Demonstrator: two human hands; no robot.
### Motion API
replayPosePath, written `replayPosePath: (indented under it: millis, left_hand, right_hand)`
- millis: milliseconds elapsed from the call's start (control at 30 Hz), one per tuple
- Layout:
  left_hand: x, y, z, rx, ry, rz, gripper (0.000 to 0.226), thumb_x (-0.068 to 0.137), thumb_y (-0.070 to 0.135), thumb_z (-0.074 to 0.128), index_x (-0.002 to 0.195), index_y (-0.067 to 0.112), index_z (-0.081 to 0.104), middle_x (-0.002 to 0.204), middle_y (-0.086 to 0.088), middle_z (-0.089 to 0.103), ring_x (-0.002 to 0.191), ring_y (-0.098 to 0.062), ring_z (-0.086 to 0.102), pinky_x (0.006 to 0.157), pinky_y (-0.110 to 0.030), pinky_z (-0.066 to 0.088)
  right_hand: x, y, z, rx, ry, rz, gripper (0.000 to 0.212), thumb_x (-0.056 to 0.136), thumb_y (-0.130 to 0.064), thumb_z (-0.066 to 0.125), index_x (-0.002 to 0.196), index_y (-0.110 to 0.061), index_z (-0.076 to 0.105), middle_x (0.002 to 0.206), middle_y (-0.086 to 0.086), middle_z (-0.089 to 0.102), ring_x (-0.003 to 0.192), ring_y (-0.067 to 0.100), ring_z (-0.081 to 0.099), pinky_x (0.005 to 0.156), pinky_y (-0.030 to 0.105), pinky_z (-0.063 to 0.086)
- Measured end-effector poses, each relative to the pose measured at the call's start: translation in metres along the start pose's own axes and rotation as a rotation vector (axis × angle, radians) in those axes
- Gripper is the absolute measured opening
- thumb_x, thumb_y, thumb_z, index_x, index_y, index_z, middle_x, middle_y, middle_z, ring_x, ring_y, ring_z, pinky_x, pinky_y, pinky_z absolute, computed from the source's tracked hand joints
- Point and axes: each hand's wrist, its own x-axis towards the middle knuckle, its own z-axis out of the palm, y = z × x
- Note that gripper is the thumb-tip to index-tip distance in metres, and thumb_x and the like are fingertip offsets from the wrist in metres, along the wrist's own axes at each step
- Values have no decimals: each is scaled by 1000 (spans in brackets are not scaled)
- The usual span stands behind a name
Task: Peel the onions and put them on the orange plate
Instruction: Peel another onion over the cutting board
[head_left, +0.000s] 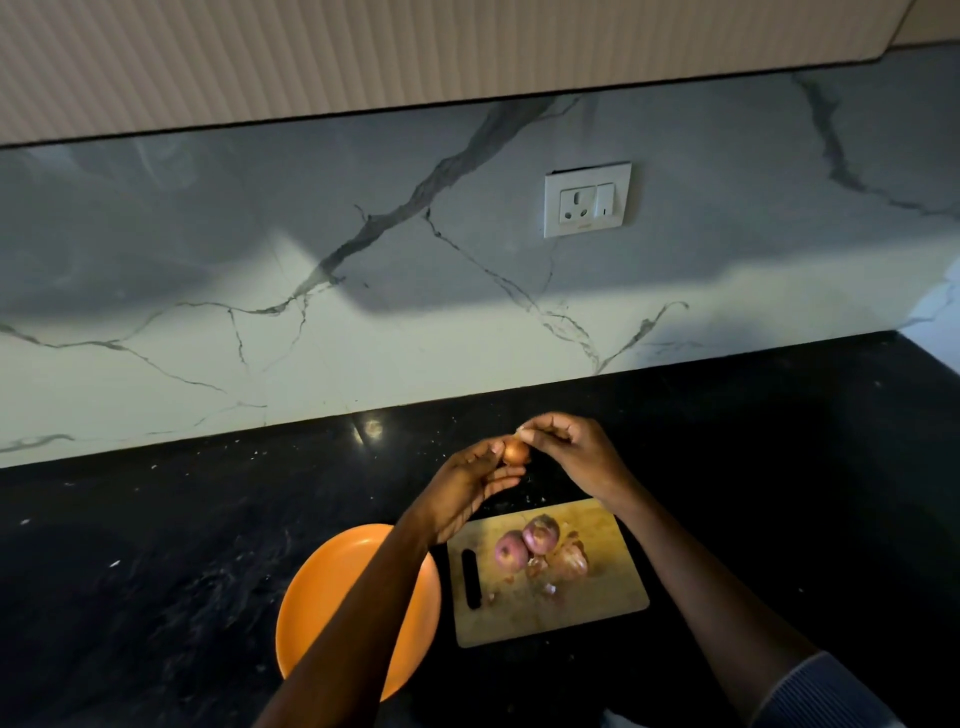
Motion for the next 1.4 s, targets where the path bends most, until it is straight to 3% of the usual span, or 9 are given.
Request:
replayPosePath:
  millis: [200, 400, 667, 767, 867, 1000, 1133, 1233, 1400]
  left_hand:
    - [2, -3, 6, 8, 58, 39, 26, 107, 20, 40, 119, 12, 62, 104, -5, 71, 93, -14, 68, 87, -26, 55]
    - [5, -12, 11, 219, 215, 159, 32, 92, 16, 70, 121, 6, 59, 111, -10, 70, 102, -22, 69, 89, -31, 57]
    - [1, 4, -7, 74, -115, -15, 29, 98, 18, 52, 123, 6, 62, 107, -6, 71, 100, -14, 67, 88, -24, 54]
    - [2, 5, -2, 86, -58, -29, 28, 102, 19, 49, 125, 8, 61, 105, -5, 72, 99, -15, 67, 90, -25, 54]
    - [3, 1, 6, 232, 86, 49, 32, 98, 24, 61, 128, 15, 55, 107, -3, 72, 102, -19, 70, 91, -30, 55]
    - [3, 1, 9, 359, 179, 164, 32, 91, 19, 71, 121, 14, 62, 111, -5, 72, 102, -14, 69, 78, -18, 54]
    - [1, 7, 3, 384, 142, 149, 29, 97, 24, 63, 125, 14, 65, 114, -3, 74, 102, -17, 70, 83, -20, 55]
    - [0, 8, -1, 449, 122, 144, 27, 99, 25, 60, 124, 17, 66, 113, -1, 74, 104, -17, 70, 91, -28, 55]
    - [-4, 12, -3, 498, 51, 107, 27, 103, 29, 53, 127, 22, 65, 114, 3, 73, 108, -14, 68, 93, -28, 54]
  right_hand:
    - [-2, 1, -1, -56, 18, -13, 10, 89, -11, 74, 96, -17, 77, 94, -3, 78, 95, 9, 72, 87, 21, 53]
    - [-7, 1, 10, -184, 132, -55, 10, 90, -15, 73, 91, -25, 74, 88, -12, 74, 86, -1, 68, 79, 12, 49]
    - [-12, -3, 8, -164, 85, -73, 12, 91, -13, 72, 89, -25, 74, 86, -9, 75, 84, 0, 69, 79, 15, 51]
    - [-9, -3, 3, -179, 104, -48, 4, 91, -19, 73, 93, -17, 76, 89, -7, 76, 86, 2, 69, 80, 17, 51]
    - [-7, -5, 3, -245, 162, -64, 9, 91, -22, 74, 94, -15, 77, 89, -7, 76, 85, 1, 69, 78, 16, 51]
    - [-7, -8, 6, -254, 189, -88, 7, 91, -22, 73, 96, -18, 77, 92, -8, 75, 89, 1, 69, 80, 18, 52]
    - [-7, -8, 0, -298, 149, -116, 12, 91, -20, 74, 101, -18, 78, 98, -7, 75, 95, 3, 68, 84, 20, 52]
    - [-7, -9, -3, -359, 132, -144, 11, 89, -19, 76, 99, -17, 79, 93, -9, 74, 87, -3, 66, 75, 11, 45]
    - [-8, -11, -4, -394, 116, -173, 9, 86, -17, 79, 95, -16, 80, 85, -11, 71, 75, -7, 60, 65, 9, 40]
